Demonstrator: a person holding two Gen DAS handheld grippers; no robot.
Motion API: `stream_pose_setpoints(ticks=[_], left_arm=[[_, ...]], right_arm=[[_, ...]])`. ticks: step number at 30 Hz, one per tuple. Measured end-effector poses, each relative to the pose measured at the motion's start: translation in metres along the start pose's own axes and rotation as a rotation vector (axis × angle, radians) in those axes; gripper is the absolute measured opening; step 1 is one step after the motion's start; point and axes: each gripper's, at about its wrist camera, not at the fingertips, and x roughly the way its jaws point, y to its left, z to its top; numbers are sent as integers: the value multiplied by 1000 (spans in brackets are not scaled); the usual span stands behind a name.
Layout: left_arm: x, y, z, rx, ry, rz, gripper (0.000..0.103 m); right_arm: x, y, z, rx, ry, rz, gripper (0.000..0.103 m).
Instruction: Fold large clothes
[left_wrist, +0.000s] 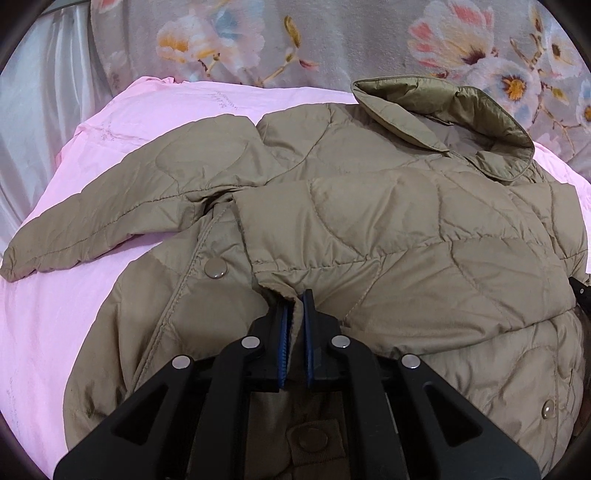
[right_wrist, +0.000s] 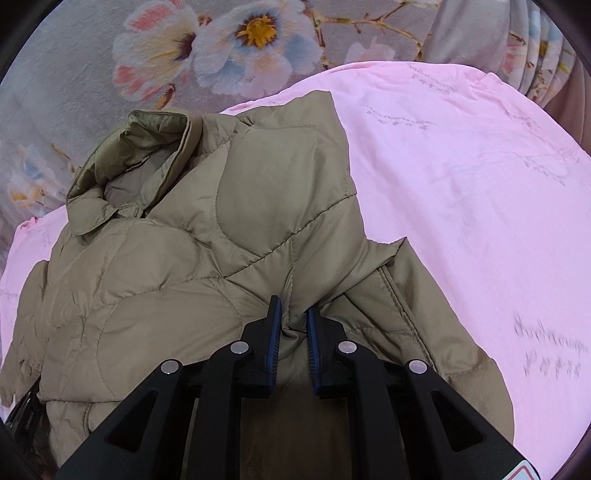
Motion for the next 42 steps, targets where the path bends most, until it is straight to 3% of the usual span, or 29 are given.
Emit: stream_pose_setpoints(ticks=[14, 19, 20, 22, 24, 25, 28, 33, 35, 39, 42], left_arm=[[-50, 19, -56, 20, 4, 0, 7], [-48, 9, -54, 61, 0, 55, 7], [-49, 8, -53, 66, -4, 68, 10], [-57, 15, -53, 40, -20, 67, 26], [-69, 31, -56, -31, -53, 17, 72], [-74, 40, -59, -67, -72, 2, 79], [-90, 72, -62, -162, -118, -51, 81], [-91, 107, -56, -216, -87, -70, 81], [-92, 120, -53, -229, -93, -57, 81], [-89, 158, -51, -283, -82, -46, 81], [-85, 178, -55, -302, -79, -38, 81]], right_arm=[[-57, -11, -59, -12, 1, -19, 11], [-55, -5, -56, -44, 9, -37, 18], [-56, -4, -55, -57, 16, -39, 21], [-70, -6, -54, -84, 39, -46, 32], [-96, -15, -56, -84, 10, -36, 34], [-107, -15, -57, -95, -10, -55, 34], [-137, -6, -58, -147, -69, -76, 36], [-146, 73, -68, -269, -29, 132, 19], [-135, 108, -75, -319, 5, 170, 15], [-94, 153, -97, -374, 84, 146, 11], [-76, 160, -113, -422, 58, 93, 11]])
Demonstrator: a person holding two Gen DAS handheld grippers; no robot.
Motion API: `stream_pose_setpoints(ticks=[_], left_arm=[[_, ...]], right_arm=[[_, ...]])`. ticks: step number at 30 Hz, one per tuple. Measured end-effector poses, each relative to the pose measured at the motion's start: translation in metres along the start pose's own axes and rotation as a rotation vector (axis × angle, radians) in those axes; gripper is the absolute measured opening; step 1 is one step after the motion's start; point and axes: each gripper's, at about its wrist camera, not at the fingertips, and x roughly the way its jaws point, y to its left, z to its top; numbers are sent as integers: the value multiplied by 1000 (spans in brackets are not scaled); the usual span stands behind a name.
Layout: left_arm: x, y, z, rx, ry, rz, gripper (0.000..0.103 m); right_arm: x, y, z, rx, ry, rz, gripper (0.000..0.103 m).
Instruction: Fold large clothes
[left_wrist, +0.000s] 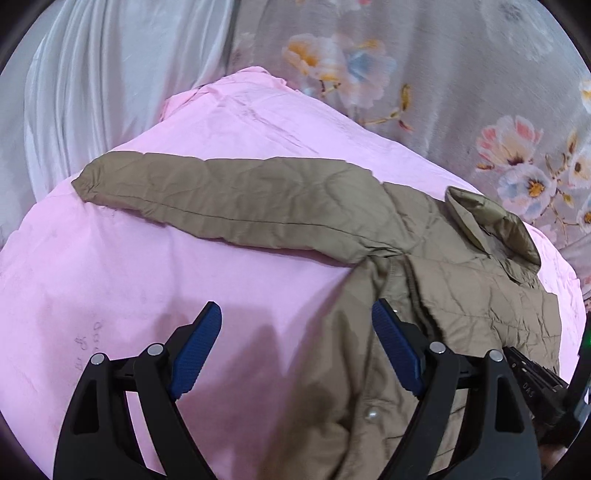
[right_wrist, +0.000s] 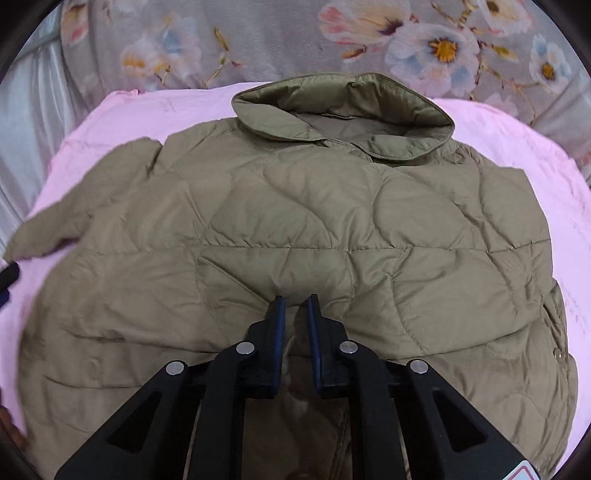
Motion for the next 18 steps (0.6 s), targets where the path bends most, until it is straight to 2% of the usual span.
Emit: stream_pose_setpoints(ticks=[3, 6, 12, 14, 16, 17, 18], left_arm=[[6, 17, 2, -11, 4, 22, 81], [16, 44, 15, -88, 9, 36, 81], [55, 126, 57, -354, 33, 115, 81], [78, 156, 68, -463, 78, 108, 80], [83, 172, 76, -532, 55, 90, 80], [84, 175, 83, -547, 53, 93, 72], [86, 174, 88, -545, 55, 78, 54]], right_arm=[[1, 1, -4, -5, -15, 0, 11], [-1, -2, -8, -7, -26, 1, 11], [1, 3, -7, -22, -42, -24, 11], [0, 5, -8, -29, -46, -39, 11], [0, 8, -8, -38, -49, -55, 11], [0, 9, -8, -43, -51, -64, 11], [0, 10, -8, -47, -52, -73, 11]])
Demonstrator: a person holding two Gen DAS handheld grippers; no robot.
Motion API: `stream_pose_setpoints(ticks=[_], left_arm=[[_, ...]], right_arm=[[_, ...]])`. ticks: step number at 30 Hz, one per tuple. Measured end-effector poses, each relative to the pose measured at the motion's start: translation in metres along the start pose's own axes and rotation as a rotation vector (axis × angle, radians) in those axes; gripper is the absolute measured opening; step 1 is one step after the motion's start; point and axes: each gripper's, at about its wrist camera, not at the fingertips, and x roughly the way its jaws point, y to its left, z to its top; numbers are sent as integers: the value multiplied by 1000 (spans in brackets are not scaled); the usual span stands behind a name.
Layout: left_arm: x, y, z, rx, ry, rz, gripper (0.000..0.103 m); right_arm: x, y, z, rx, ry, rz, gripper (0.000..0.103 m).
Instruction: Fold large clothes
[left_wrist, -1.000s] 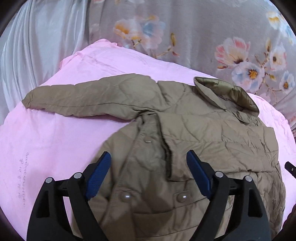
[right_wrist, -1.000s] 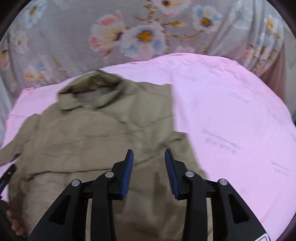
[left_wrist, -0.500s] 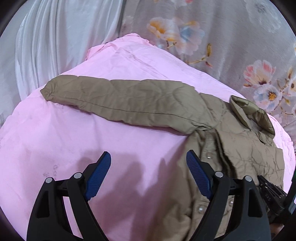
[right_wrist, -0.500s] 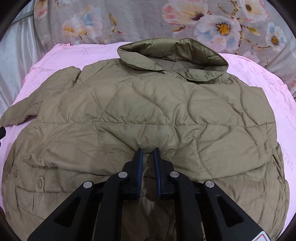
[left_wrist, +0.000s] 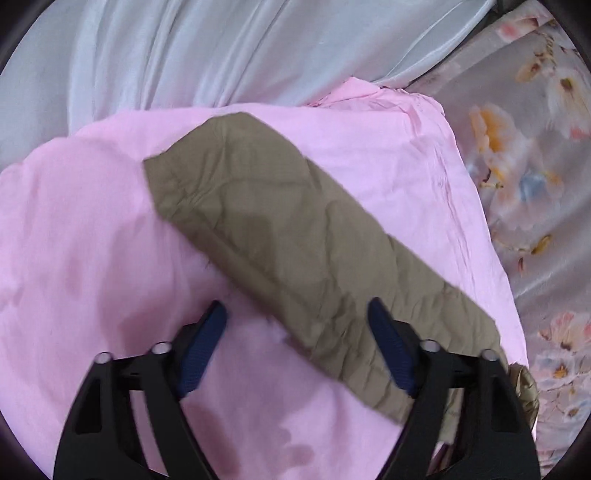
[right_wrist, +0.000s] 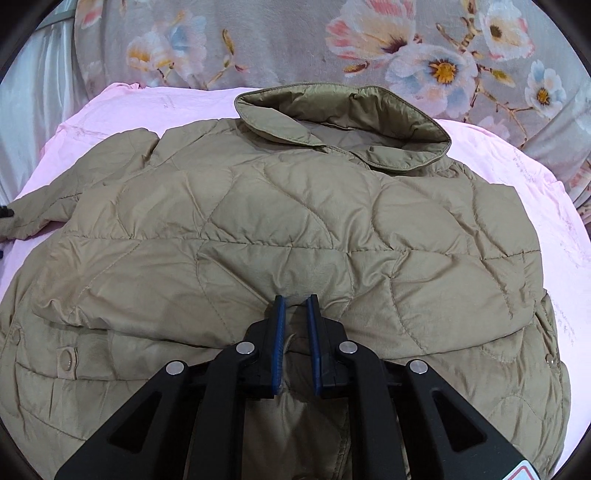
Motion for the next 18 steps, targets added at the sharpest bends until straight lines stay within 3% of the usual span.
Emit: stream_pose_setpoints(ticks=[1, 2, 3, 5, 7, 12, 15, 18], left_arm=[[4, -7, 5, 15, 28, -27, 44], [7, -13, 6, 28, 48, -24, 24], [8, -19, 8, 46, 55, -20, 12], [2, -41, 10, 112, 41, -13, 6], [-14, -65, 10, 192, -9, -18, 5], [-78, -145, -17, 380, -120, -117, 2], [-126, -198, -53, 521, -174, -201, 2], [-168, -252, -106, 671, -182, -304, 2]], right_arm=[[0, 2, 0, -6, -2, -11, 11], [0, 3, 0, -9, -3, -20, 12], [0, 4, 0, -11, -4, -26, 12], [0, 4, 0, -11, -6, -32, 12], [0, 3, 0, -5, -6, -32, 12], [0, 0, 1, 15, -10, -17, 12], [-6, -6, 1, 53, -27, 3, 13], [-36, -28, -7, 154, -68, 39, 22]])
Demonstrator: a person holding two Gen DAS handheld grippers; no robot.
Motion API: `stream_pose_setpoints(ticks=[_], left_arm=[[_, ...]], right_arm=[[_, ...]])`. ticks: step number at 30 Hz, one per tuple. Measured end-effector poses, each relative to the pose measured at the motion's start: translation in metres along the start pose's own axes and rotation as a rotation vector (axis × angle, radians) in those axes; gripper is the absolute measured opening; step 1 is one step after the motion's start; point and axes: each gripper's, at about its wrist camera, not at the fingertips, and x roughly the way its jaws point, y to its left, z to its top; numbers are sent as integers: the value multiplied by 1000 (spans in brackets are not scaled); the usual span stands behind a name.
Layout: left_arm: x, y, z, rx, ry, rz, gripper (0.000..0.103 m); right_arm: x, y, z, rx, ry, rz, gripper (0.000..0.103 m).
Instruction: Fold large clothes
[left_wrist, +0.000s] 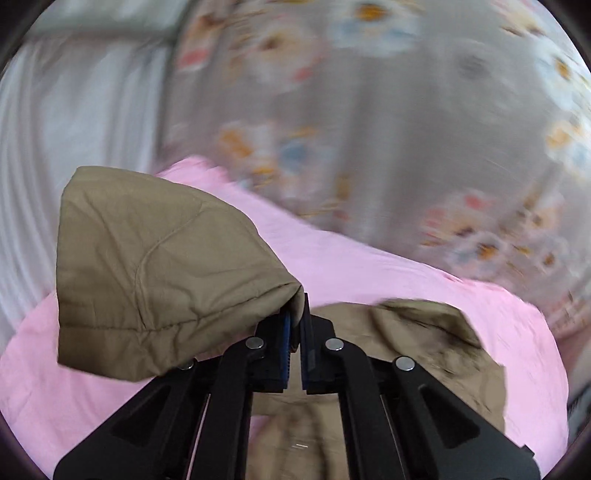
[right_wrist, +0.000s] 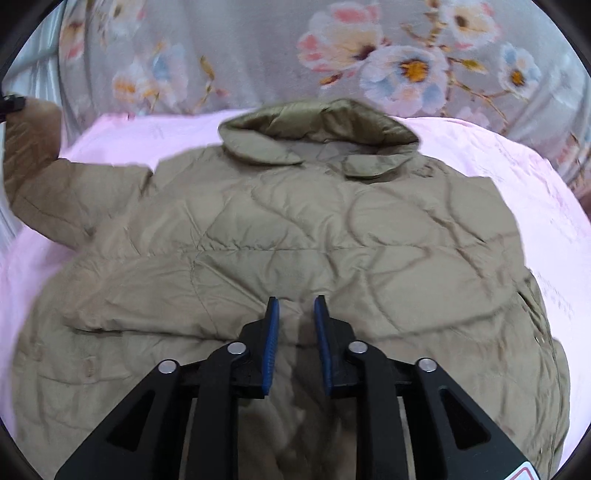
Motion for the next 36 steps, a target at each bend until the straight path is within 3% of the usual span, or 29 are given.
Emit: stream_pose_setpoints(ticks=[5, 10, 11, 13, 14, 18, 21, 26, 31, 33, 34, 35, 36], left_arm=[[-10, -131, -53, 181, 83, -209, 3], [23, -204, -131, 245, 245, -274, 7], [34, -209, -147, 233, 293, -284, 10], [48, -209, -168, 210, 337, -288, 27], [50, -206, -176, 192, 359, -297, 41], [39, -176, -172, 86, 363, -387, 73], [28, -135, -147, -26, 301, -396, 79], [54, -46, -119, -217, 308, -250, 79], [102, 13, -121, -394, 383, -207, 77], [120, 24, -127, -448, 413, -221, 67], [127, 27, -129, -469, 429, -233, 61], [133, 28, -130, -487, 442, -242, 47], [137, 28, -130, -493, 442, -239, 28]], right_arm=[[-46, -49, -8, 58, -39, -45, 23], [-71, -123, -29, 214, 1, -56, 25], [-73, -132, -32, 232, 6, -57, 25], [-77, -147, -41, 250, 11, -73, 26], [-79, -151, -43, 253, 13, -75, 27], [-83, -152, -41, 241, 5, -26, 35], [-84, -140, -27, 200, -18, 16, 45], [-60, -137, 0, 201, -19, 1, 54], [-23, -148, 4, 294, 77, 58, 54], [-14, -145, 4, 310, 94, 82, 43], [-13, -143, 5, 305, 91, 88, 25], [-14, -140, 9, 285, 84, 77, 10], [-16, -137, 12, 269, 72, 73, 7]])
